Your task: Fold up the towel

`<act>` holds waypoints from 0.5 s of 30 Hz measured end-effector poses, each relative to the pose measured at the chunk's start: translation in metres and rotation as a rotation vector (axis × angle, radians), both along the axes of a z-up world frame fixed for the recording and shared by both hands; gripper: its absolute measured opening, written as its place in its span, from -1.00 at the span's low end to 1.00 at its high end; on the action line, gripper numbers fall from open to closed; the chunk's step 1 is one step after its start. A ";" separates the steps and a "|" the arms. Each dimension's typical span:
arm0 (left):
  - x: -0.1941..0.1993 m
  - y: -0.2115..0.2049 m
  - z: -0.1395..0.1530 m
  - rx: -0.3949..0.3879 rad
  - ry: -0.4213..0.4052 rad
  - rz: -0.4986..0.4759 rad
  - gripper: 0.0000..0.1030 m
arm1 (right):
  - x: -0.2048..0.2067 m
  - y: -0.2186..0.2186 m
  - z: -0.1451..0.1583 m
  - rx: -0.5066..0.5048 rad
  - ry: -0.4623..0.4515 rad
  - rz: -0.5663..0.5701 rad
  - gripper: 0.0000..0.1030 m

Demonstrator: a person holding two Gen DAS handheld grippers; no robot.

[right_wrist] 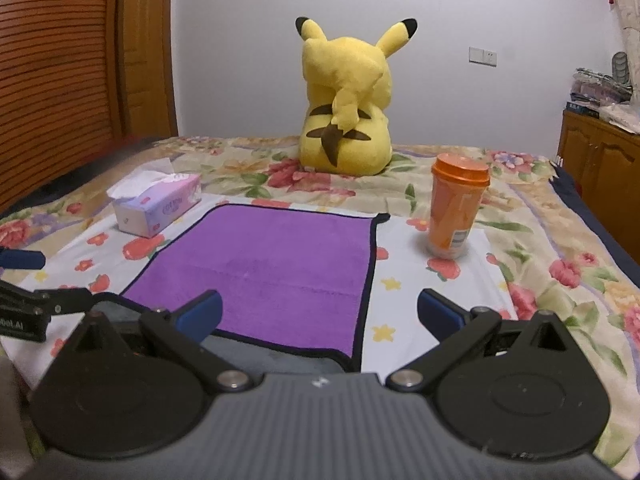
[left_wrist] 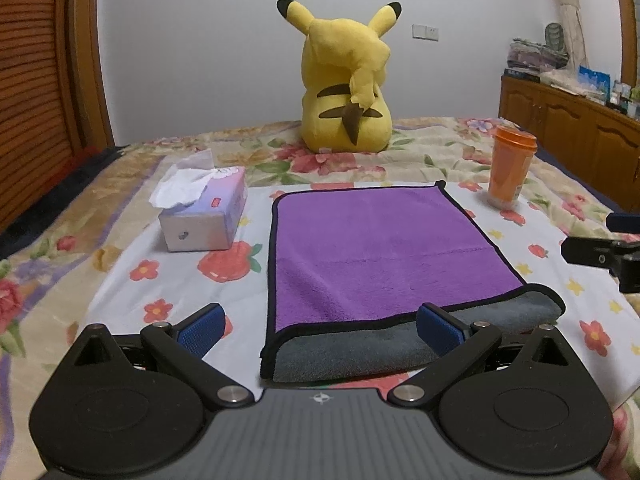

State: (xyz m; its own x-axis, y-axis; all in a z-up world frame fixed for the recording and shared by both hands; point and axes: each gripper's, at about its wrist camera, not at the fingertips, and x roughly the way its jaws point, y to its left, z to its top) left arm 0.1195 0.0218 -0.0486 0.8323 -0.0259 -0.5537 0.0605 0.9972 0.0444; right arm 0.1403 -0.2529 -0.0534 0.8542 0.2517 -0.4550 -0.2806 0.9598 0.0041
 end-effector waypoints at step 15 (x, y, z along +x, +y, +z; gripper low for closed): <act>0.026 0.017 -0.015 -0.012 0.080 0.010 0.76 | 0.031 0.004 -0.022 -0.044 0.126 0.040 0.64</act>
State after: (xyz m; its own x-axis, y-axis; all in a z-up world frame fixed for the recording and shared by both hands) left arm 0.1456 0.0387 -0.0633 0.7856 -0.0248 -0.6183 0.0536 0.9982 0.0280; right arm 0.1710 -0.2486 -0.0751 0.7792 0.2622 -0.5692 -0.3187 0.9479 0.0003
